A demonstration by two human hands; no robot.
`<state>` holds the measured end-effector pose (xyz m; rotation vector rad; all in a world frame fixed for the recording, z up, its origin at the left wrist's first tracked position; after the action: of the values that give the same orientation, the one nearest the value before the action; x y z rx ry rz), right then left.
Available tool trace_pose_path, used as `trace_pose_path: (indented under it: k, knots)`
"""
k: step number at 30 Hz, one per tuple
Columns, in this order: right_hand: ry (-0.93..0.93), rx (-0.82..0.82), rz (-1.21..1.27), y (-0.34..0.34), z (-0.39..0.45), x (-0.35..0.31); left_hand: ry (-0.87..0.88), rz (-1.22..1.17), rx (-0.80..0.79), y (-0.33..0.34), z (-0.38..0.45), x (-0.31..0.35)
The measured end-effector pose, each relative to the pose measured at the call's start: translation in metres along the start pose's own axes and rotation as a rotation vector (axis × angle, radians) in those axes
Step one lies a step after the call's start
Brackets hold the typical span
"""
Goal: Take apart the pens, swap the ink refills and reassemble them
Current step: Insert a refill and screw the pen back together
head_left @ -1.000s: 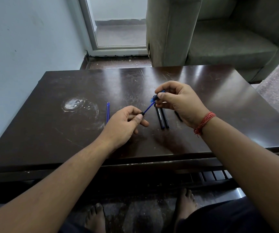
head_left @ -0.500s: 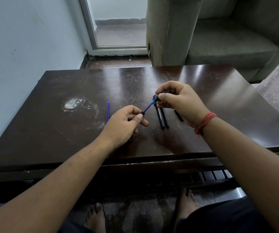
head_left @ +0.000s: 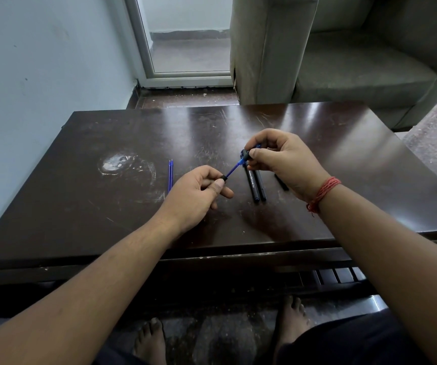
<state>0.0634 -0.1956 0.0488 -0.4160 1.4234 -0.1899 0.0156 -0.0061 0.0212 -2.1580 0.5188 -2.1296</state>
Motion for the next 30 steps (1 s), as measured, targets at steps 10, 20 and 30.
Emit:
trace_pose_path:
  k: [10, 20, 30]
  knots:
    - [-0.071, -0.127, -0.083, 0.019, -0.005, -0.001, 0.020, 0.020, 0.000, 0.001, 0.001, -0.001]
    - [-0.082, -0.187, 0.042, 0.020, -0.006, -0.002, 0.034, 0.057, 0.012, -0.001, 0.000, 0.001]
    - [-0.075, -0.235, 0.175, 0.021, -0.006, -0.002, 0.022, -0.006, 0.015, 0.000, 0.000, 0.001]
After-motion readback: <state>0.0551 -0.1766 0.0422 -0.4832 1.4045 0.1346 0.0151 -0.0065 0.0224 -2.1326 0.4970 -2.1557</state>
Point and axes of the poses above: each hand's wrist, its own z-axis towards the middle knuckle, its own y-axis out of the palm, x = y × z, the point moved 4 cm from there along z, towards the middle knuckle, and after that the axes turned 8 degrees about -z, right-handed, at the moved point
